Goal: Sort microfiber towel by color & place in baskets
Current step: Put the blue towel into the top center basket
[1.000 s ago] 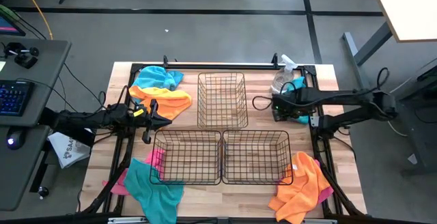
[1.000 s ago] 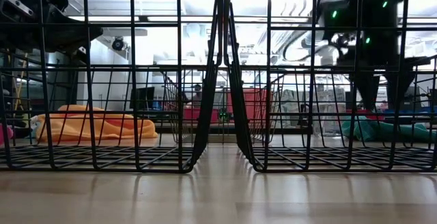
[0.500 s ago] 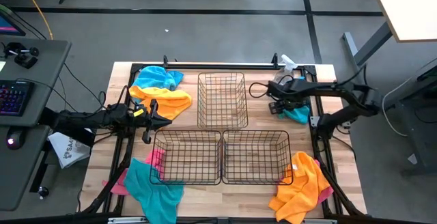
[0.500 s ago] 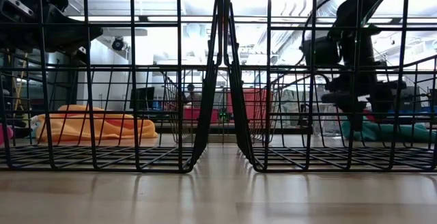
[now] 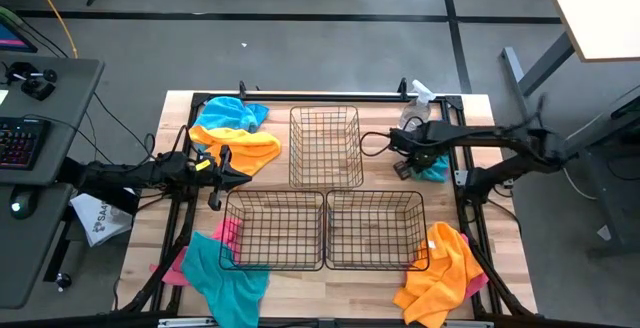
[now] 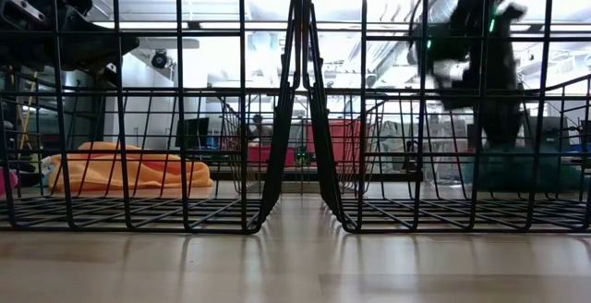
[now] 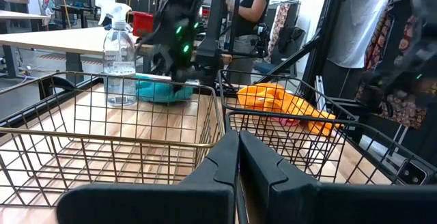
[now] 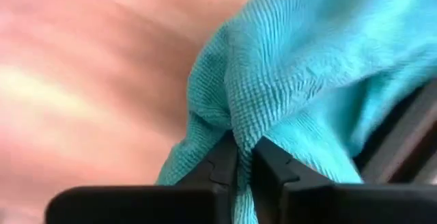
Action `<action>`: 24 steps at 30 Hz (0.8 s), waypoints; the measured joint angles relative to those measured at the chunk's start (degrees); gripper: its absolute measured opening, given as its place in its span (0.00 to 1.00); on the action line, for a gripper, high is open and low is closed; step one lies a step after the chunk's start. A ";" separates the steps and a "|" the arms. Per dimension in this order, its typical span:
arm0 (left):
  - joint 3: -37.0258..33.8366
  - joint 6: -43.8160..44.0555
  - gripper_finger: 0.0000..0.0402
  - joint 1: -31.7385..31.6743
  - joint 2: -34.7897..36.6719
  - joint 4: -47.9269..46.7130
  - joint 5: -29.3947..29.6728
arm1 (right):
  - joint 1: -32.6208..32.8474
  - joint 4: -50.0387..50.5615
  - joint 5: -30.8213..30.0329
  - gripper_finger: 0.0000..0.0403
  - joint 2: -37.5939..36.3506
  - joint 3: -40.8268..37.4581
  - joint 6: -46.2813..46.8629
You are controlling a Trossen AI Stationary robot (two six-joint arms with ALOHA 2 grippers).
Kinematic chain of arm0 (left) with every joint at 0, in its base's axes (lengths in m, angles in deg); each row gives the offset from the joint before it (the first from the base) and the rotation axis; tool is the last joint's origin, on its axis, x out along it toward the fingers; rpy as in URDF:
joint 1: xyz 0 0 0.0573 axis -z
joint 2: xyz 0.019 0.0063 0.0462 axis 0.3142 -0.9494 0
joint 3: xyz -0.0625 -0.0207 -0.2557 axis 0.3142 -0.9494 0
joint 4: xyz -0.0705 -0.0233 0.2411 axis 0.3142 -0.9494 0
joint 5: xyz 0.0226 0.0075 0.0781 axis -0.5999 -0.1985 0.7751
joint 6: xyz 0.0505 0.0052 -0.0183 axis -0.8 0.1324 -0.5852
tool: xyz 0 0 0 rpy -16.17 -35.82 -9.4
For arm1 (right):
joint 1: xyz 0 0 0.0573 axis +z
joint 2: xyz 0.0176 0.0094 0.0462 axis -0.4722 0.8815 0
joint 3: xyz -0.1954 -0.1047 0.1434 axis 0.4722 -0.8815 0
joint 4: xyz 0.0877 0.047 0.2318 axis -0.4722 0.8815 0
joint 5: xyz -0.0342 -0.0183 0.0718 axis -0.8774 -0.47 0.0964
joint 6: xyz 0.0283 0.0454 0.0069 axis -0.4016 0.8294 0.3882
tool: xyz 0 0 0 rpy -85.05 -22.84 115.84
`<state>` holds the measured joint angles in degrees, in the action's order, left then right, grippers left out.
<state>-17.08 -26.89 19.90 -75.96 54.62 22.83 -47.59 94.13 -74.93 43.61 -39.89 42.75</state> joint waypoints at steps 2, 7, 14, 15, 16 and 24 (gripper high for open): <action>0.01 0.02 0.00 0.00 0.00 0.00 0.00 | 2.78 5.39 1.09 0.02 -4.08 5.09 1.95; 0.01 0.00 0.00 0.02 -0.01 -0.01 0.00 | 8.67 6.58 -0.23 0.01 -13.42 22.19 4.78; 0.01 0.01 0.00 0.02 -0.01 -0.01 -0.01 | 11.34 -9.87 -9.62 0.01 -17.11 36.01 -2.52; 0.01 0.00 0.00 0.00 -0.01 -0.01 0.00 | 11.34 -12.10 -9.64 0.01 -16.54 36.16 -3.74; 0.01 0.00 0.00 0.01 -0.01 -0.01 0.02 | 11.34 -14.05 -9.56 0.01 -15.78 36.10 -4.93; 0.01 0.00 0.00 0.00 -0.02 -0.01 0.00 | 11.13 -32.88 -1.30 0.00 -2.07 29.41 -10.51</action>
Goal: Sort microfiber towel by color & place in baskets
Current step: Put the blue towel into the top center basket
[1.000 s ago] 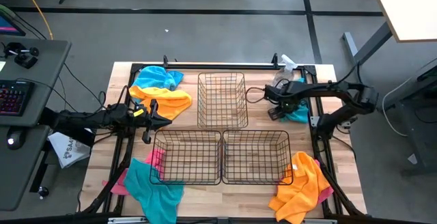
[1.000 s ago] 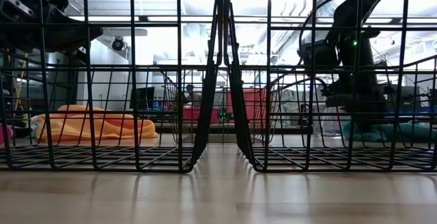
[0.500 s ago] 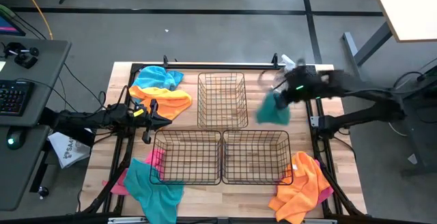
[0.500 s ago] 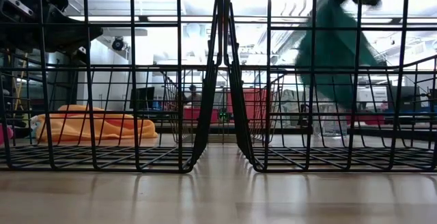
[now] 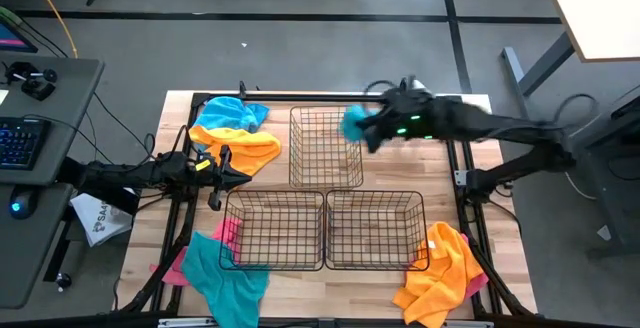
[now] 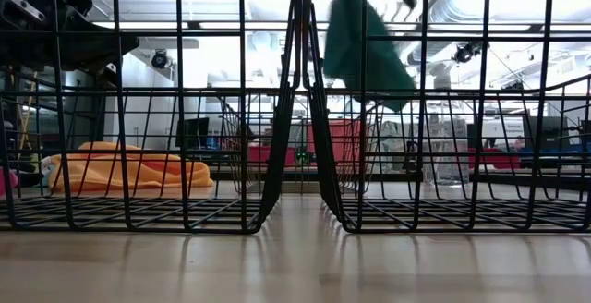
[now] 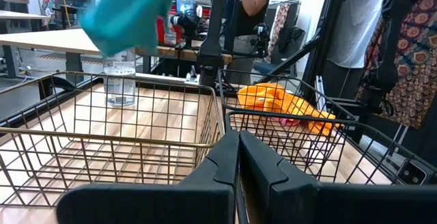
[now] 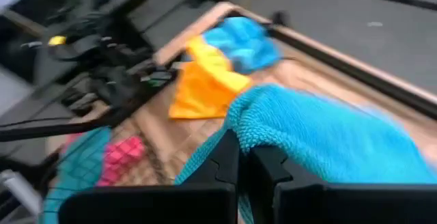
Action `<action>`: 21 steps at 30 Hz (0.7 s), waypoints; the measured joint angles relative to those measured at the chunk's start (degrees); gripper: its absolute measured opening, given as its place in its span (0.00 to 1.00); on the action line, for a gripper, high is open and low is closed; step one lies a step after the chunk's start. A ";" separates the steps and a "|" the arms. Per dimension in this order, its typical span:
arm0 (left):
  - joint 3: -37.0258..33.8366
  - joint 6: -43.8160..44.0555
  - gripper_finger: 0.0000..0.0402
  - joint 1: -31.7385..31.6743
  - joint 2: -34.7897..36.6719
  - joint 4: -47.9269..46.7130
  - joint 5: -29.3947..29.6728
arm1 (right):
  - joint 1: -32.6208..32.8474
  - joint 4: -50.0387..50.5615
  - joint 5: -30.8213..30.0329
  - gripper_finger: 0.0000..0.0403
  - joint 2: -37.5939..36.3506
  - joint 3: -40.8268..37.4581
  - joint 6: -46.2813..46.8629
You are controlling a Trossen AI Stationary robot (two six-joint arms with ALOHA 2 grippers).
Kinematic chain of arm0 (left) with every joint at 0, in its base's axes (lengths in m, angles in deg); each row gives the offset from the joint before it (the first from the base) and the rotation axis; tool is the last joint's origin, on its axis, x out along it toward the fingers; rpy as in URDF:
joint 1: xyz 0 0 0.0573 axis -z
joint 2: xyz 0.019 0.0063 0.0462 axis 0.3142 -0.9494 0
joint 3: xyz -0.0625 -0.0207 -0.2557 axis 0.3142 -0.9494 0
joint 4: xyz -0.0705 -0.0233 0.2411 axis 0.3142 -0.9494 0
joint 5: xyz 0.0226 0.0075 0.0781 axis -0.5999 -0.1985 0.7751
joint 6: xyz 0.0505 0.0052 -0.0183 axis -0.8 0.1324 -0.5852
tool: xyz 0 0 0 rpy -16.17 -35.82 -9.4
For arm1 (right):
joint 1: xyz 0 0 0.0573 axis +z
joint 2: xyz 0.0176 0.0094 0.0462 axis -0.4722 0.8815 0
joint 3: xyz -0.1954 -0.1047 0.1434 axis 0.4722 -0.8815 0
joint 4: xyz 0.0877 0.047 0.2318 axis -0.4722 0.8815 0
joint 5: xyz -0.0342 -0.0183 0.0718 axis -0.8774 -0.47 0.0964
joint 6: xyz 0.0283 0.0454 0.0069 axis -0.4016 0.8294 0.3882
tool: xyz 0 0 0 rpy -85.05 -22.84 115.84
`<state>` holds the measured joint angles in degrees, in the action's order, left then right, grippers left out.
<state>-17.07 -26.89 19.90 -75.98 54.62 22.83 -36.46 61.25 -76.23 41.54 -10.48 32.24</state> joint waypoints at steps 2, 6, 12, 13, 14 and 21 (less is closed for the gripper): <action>0.00 0.02 0.00 0.01 0.01 0.01 0.01 | -0.34 -6.48 3.94 0.00 4.38 -0.63 -1.23; 0.00 0.01 0.00 0.01 0.01 0.02 0.01 | -1.48 -15.51 11.41 0.00 12.14 -0.83 -3.02; 0.00 0.00 0.00 0.00 0.00 0.00 0.01 | -4.50 -17.34 12.74 0.00 17.76 -0.82 -3.29; 0.00 0.00 0.00 0.00 0.02 0.02 0.00 | -5.03 -17.07 12.76 0.00 18.31 -0.85 -2.75; -0.01 0.02 0.00 0.01 0.01 0.00 0.00 | -5.42 -17.50 12.81 0.00 18.74 -0.85 -2.28; 0.00 0.00 0.00 0.00 0.00 0.00 -0.01 | -7.64 -14.54 12.91 0.06 19.86 -0.83 0.36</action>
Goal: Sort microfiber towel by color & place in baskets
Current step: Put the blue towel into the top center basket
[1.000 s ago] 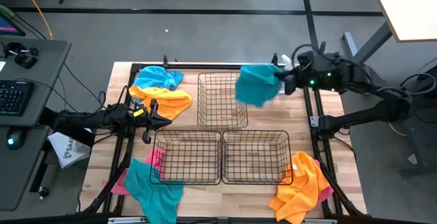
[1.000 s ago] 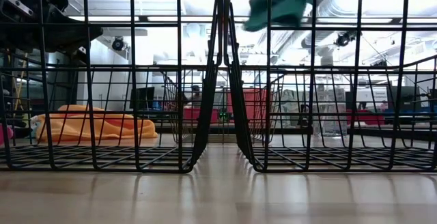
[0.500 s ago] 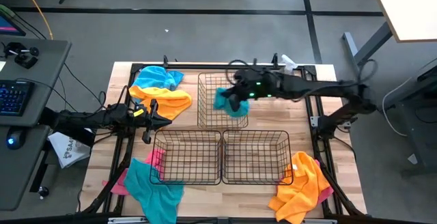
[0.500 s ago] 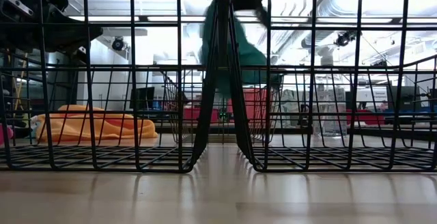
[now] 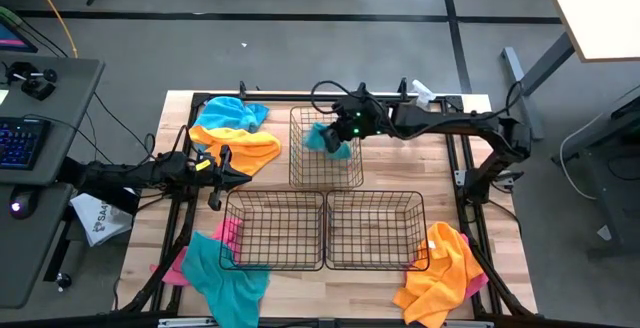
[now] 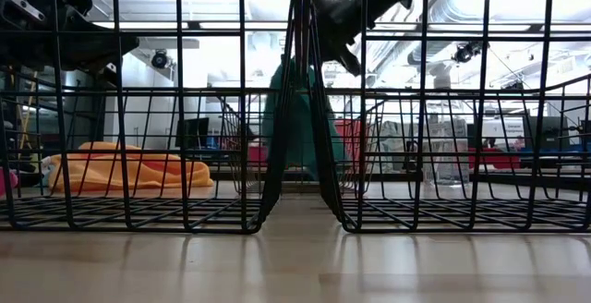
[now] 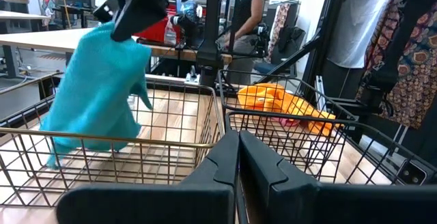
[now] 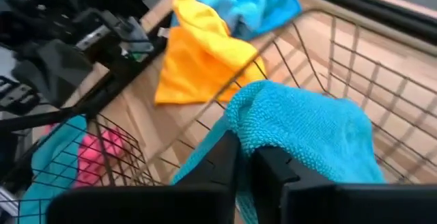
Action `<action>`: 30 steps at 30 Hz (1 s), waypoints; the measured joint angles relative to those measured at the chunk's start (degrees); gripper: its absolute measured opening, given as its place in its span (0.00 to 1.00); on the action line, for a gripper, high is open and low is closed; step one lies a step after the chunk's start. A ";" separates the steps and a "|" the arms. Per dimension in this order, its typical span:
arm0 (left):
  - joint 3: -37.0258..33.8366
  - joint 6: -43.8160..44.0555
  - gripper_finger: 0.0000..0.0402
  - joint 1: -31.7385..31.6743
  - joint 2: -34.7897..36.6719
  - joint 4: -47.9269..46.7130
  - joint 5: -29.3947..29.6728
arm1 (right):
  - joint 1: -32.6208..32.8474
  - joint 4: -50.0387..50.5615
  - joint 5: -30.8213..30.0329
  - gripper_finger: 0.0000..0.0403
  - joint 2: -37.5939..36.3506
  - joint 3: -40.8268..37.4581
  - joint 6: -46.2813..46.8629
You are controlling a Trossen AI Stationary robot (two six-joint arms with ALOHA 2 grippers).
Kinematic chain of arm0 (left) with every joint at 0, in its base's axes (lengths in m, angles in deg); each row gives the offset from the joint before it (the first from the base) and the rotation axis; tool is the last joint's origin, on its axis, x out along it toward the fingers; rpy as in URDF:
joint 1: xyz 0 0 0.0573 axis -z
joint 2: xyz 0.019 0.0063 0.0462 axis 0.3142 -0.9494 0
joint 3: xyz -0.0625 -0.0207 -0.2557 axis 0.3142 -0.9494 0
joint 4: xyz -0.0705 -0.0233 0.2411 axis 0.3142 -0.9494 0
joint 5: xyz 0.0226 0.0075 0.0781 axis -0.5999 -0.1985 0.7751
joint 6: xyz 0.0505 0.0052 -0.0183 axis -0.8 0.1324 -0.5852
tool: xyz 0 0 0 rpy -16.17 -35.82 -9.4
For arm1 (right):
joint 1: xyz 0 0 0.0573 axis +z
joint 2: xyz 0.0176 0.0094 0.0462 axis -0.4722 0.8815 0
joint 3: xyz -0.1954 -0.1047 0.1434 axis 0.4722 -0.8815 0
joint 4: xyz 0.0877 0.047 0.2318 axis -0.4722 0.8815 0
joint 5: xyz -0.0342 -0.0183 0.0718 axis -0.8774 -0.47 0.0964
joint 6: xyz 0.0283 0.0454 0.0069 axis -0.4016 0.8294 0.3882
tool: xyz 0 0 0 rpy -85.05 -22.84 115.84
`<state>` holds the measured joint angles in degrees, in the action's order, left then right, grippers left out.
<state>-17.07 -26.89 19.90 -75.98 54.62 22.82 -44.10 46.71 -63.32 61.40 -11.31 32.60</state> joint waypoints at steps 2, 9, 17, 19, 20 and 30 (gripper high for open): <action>-0.02 0.00 0.00 0.02 0.02 0.00 0.02 | -0.70 1.87 0.95 0.11 -0.02 0.02 0.59; -0.02 0.00 0.00 0.01 0.01 0.00 0.01 | -1.00 7.49 6.96 0.41 -0.58 0.00 -3.97; 0.00 0.00 0.00 0.01 0.01 0.06 0.00 | -3.45 13.77 18.80 0.64 -2.71 4.72 -9.81; 0.00 0.02 0.00 0.01 0.01 0.00 0.02 | -4.51 16.27 22.07 0.65 -2.78 8.00 -9.56; 0.00 0.00 0.00 0.00 0.00 0.04 0.00 | -4.93 16.95 23.13 0.65 -2.85 9.44 -9.57; -0.02 -0.98 0.00 0.00 0.00 0.08 0.02 | -0.92 18.35 19.38 0.65 0.28 13.73 -8.05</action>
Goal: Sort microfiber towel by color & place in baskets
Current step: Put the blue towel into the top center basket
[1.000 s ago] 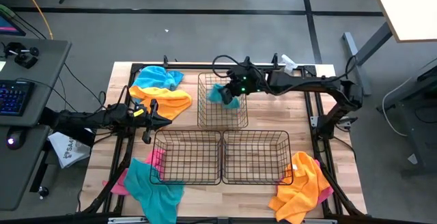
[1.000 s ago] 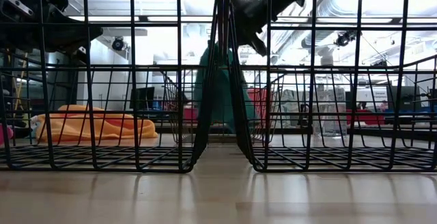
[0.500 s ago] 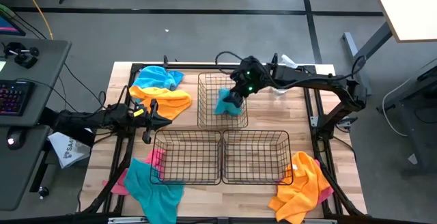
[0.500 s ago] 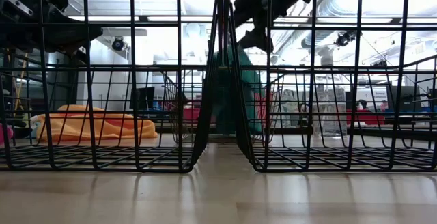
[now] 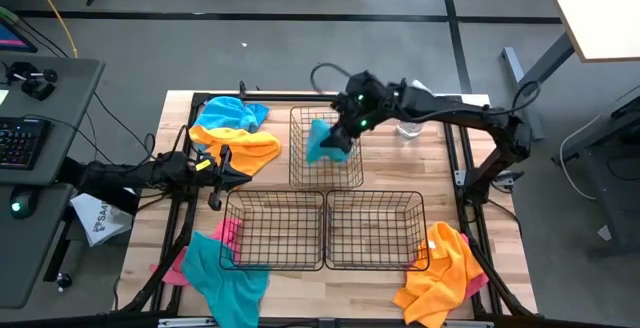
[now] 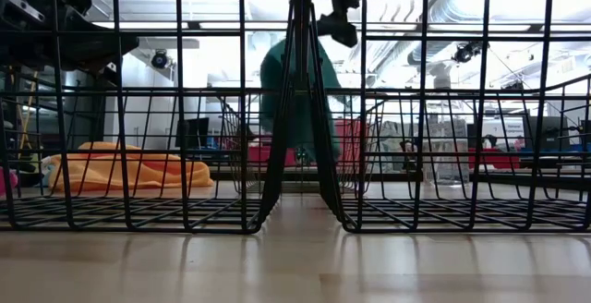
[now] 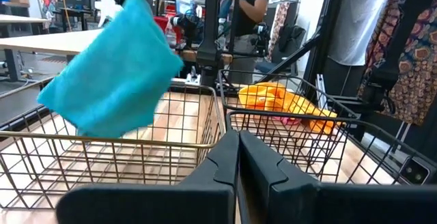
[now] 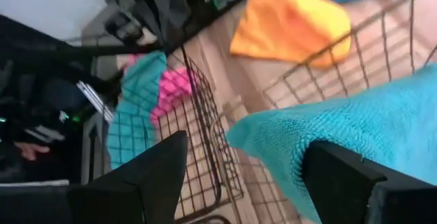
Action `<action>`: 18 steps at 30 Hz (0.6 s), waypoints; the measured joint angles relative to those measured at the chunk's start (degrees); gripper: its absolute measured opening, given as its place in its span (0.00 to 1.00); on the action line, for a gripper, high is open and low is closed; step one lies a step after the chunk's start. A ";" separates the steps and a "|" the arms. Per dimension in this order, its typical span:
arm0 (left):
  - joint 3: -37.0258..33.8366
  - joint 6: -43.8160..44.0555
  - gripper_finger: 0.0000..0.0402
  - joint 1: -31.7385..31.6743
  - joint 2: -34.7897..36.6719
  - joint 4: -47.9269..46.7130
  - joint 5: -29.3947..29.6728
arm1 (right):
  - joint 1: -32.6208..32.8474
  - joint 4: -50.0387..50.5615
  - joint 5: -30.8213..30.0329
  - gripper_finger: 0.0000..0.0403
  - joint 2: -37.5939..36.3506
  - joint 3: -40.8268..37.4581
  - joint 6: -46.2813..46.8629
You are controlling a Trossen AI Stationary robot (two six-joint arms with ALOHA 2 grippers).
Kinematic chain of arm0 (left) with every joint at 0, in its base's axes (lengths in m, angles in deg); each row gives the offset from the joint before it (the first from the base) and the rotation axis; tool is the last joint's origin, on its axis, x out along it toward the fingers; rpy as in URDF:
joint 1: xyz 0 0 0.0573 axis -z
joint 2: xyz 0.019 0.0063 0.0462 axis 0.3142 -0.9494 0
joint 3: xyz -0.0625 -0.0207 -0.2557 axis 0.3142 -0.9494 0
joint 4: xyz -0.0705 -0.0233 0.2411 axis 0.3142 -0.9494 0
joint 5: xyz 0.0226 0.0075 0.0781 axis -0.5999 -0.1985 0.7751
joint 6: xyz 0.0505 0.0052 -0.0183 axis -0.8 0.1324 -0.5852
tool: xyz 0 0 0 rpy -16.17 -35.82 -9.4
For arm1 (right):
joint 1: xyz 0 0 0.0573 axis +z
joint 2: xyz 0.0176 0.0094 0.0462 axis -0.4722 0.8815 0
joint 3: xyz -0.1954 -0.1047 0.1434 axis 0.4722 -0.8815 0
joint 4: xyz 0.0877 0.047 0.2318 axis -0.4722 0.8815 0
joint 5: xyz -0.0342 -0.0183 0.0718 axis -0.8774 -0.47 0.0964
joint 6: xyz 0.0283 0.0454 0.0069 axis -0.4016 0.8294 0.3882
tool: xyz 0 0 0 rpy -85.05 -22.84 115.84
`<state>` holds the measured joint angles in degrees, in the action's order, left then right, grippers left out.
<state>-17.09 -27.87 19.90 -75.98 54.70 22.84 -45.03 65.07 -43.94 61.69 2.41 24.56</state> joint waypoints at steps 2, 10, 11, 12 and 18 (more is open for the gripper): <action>0.00 0.06 0.00 0.00 0.00 0.81 0.04 | 1.39 1.78 -1.27 0.65 1.10 0.00 0.03; 0.00 20.71 0.00 0.04 0.00 13.93 3.53 | 5.90 6.56 -20.38 0.65 3.46 0.02 -6.83; 0.00 22.90 0.00 0.04 0.02 16.58 4.78 | 6.40 6.96 -21.43 0.65 3.46 0.02 -9.56; 0.00 24.80 0.00 0.04 0.02 19.10 6.35 | 6.65 7.54 -22.30 0.65 3.55 0.00 -11.91; 0.10 28.51 0.00 -0.09 -0.06 30.34 22.81 | 5.73 4.31 -27.09 0.65 3.26 1.94 -14.63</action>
<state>-16.99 0.63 19.81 -76.04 85.04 45.65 -39.30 69.38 -71.03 64.95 4.35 9.92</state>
